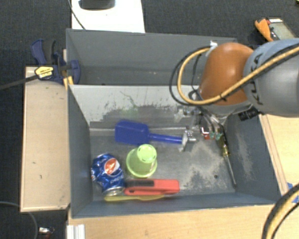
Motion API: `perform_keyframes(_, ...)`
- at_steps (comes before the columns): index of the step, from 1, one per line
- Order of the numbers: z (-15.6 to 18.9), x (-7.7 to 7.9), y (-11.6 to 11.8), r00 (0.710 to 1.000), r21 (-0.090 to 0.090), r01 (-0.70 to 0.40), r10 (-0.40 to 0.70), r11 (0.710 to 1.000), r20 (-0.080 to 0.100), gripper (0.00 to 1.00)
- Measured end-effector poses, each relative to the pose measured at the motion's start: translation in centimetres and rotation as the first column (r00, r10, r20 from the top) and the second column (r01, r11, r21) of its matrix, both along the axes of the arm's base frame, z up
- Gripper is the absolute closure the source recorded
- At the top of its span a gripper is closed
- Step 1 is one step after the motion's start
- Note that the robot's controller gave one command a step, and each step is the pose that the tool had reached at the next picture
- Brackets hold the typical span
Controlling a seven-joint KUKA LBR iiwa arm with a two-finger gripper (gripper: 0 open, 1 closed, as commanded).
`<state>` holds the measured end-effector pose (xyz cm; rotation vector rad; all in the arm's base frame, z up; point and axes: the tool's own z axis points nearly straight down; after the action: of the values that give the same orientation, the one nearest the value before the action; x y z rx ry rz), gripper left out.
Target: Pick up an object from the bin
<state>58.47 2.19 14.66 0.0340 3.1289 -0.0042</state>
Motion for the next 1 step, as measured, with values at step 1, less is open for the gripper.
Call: perform_keyframes(1,-2.84,0.51,2.67,1.0,0.003,0.007,-0.007,1.0,0.0,0.0)
